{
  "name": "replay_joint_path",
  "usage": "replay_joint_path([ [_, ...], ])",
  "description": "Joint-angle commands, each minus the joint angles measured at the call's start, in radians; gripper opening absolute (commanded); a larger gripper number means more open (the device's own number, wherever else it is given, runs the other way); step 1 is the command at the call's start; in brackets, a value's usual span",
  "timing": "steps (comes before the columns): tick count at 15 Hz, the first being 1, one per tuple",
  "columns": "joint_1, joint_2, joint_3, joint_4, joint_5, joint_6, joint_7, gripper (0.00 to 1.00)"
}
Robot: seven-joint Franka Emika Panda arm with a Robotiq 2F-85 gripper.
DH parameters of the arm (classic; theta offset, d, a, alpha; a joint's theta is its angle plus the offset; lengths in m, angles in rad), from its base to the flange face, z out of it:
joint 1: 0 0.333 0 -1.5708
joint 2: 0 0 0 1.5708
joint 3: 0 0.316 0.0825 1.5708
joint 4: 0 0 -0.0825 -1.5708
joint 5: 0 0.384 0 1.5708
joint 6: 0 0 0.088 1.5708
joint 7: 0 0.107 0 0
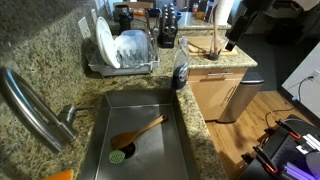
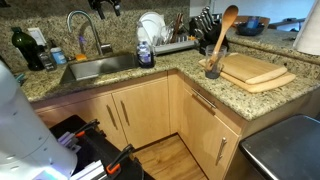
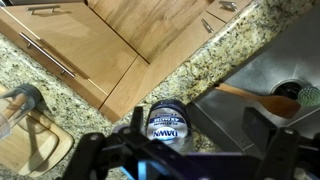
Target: Place the cup with a wooden spoon next to the dish soap
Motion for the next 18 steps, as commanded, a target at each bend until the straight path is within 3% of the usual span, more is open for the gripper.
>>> replay_joint_path([
  [1, -0.028, 0.002, -0.080, 0.101, 0.048, -0.023, 0.040, 1.00],
  [5, -0.104, 0.032, -0.207, 0.214, 0.066, -0.028, 0.064, 1.00],
  [8, -0.176, 0.133, -0.288, 0.246, 0.051, -0.002, 0.091, 1.00],
  [9, -0.150, 0.039, -0.263, 0.201, 0.047, -0.002, 0.063, 1.00],
  [12, -0.180, 0.116, -0.299, 0.219, 0.046, 0.004, 0.066, 1.00],
  [14, -0.219, 0.221, -0.307, 0.258, -0.026, 0.019, 0.181, 1.00],
  [18, -0.298, 0.343, -0.410, 0.317, -0.017, 0.096, 0.235, 1.00],
])
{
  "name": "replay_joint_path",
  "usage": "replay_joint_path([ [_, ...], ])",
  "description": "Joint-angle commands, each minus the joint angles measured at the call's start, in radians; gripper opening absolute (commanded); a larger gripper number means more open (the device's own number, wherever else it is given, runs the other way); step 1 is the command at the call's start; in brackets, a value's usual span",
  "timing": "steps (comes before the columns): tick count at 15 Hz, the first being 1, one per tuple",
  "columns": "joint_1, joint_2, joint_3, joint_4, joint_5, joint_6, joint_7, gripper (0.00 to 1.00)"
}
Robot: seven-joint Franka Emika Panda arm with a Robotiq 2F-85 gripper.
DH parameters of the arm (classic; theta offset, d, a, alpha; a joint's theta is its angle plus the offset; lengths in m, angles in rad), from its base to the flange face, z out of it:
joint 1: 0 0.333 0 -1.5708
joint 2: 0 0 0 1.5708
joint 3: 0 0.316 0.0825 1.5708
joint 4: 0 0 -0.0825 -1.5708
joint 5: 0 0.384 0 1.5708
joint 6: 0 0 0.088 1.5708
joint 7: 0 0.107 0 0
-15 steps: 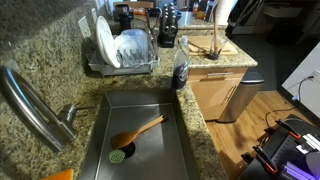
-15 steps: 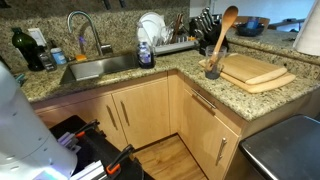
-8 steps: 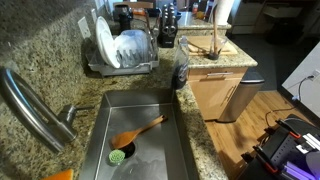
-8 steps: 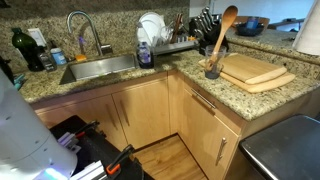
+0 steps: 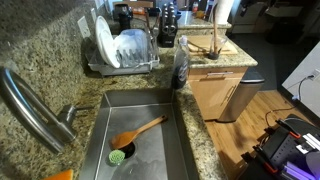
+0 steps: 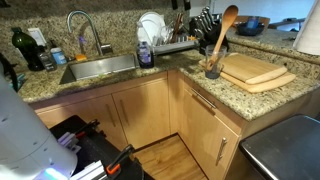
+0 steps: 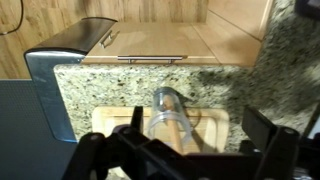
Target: Place the cup with a wooden spoon next to the dish soap
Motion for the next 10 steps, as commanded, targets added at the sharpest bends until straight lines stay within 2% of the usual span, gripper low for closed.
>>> replay_joint_path([
  [1, -0.077, 0.156, -0.078, 0.109, 0.022, 0.041, 0.047, 1.00],
  [2, -0.085, 0.188, -0.093, 0.124, 0.027, 0.043, 0.083, 1.00],
  [3, -0.065, 0.109, -0.080, 0.060, 0.010, 0.035, 0.035, 1.00],
  [5, -0.084, 0.168, -0.105, 0.094, 0.014, 0.043, 0.053, 1.00],
  [6, -0.077, 0.158, -0.100, 0.083, 0.004, 0.052, 0.040, 1.00],
  [8, -0.092, 0.301, -0.114, 0.251, 0.071, -0.116, 0.102, 1.00],
  [10, -0.117, 0.407, -0.132, 0.353, 0.140, -0.169, 0.124, 1.00],
])
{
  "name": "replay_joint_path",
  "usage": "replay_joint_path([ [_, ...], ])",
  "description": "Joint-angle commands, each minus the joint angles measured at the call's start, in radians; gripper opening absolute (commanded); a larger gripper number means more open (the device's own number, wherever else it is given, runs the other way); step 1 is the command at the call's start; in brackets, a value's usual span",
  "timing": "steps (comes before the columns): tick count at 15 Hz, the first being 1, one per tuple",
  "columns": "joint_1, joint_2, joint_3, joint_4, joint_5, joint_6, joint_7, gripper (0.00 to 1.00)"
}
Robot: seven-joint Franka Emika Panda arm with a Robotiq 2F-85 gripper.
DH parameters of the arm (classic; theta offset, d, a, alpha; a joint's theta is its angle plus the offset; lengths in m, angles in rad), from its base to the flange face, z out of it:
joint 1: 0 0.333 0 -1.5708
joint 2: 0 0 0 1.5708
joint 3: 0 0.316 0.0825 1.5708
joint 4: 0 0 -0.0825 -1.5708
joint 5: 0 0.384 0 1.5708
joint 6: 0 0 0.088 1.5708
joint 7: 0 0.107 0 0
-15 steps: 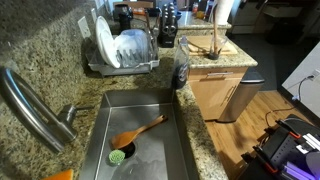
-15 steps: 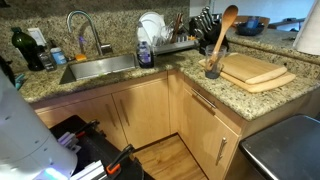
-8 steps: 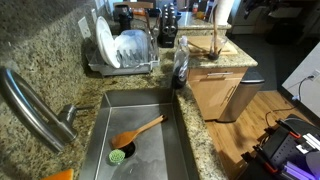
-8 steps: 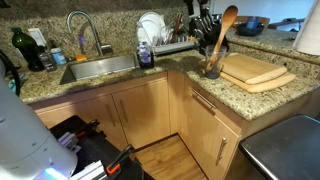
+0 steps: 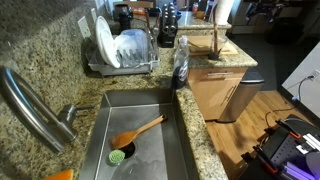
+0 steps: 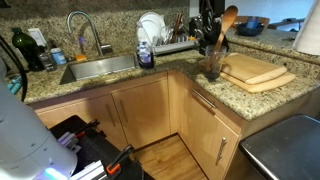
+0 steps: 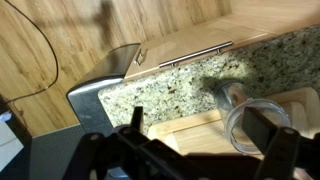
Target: Place the cup with a wooden spoon next to the dish soap
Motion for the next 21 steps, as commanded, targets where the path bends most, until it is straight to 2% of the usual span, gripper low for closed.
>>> replay_joint_path([
  [1, -0.049, 0.231, -0.031, 0.236, 0.127, -0.117, 0.041, 1.00],
  [2, -0.015, 0.095, -0.021, 0.094, 0.068, -0.055, 0.024, 1.00],
  [4, -0.036, 0.191, -0.034, 0.173, 0.107, -0.073, 0.027, 1.00],
  [6, -0.043, 0.232, -0.036, 0.206, 0.113, -0.076, 0.030, 1.00],
  [10, -0.052, 0.339, -0.031, 0.294, 0.179, -0.102, 0.118, 1.00],
  [11, -0.044, 0.356, -0.037, 0.294, 0.166, -0.069, 0.144, 1.00],
  [12, -0.039, 0.290, -0.037, 0.237, 0.153, -0.073, 0.112, 1.00],
  [15, -0.038, 0.312, -0.036, 0.246, 0.152, -0.070, 0.118, 1.00],
  [17, -0.046, 0.263, -0.021, 0.205, 0.216, -0.047, 0.118, 1.00],
  [19, -0.041, 0.207, -0.013, 0.149, 0.275, 0.031, 0.111, 1.00],
  [20, -0.040, 0.282, -0.026, 0.234, 0.235, -0.033, 0.118, 1.00],
  [21, -0.039, 0.266, -0.023, 0.225, 0.249, -0.017, 0.118, 1.00],
])
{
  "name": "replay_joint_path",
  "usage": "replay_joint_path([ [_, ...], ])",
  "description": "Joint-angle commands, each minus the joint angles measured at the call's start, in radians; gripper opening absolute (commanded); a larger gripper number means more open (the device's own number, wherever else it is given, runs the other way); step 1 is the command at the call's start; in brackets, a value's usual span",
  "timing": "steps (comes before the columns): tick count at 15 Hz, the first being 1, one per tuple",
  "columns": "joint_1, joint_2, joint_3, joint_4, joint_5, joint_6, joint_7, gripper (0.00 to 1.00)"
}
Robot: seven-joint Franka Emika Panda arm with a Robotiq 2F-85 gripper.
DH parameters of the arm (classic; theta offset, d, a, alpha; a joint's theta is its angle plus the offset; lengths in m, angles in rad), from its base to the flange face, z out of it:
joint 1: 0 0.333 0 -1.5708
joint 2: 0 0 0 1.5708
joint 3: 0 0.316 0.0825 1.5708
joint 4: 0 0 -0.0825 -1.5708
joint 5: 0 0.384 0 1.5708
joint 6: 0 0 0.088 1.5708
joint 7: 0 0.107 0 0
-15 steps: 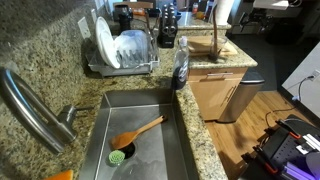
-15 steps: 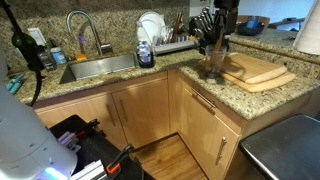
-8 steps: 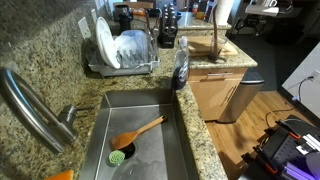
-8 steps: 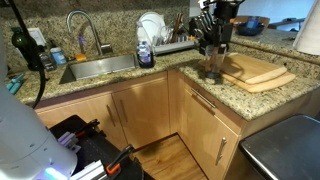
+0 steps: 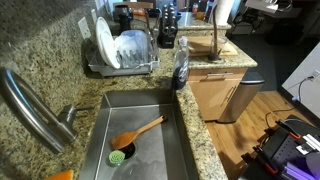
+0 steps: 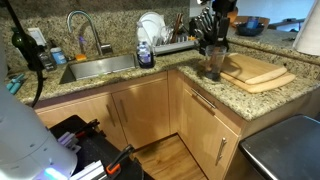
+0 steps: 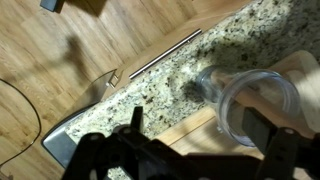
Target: Place the cup with a wooden spoon next to the dish soap
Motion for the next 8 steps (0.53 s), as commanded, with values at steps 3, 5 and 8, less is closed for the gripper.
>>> replay_joint_path([
  [3, 0.011, 0.017, -0.002, 0.020, -0.005, 0.008, 0.045, 1.00],
  [5, 0.033, 0.092, -0.007, 0.056, -0.020, 0.070, 0.165, 1.00],
  [8, 0.059, 0.174, 0.009, 0.101, -0.011, 0.123, 0.279, 1.00],
])
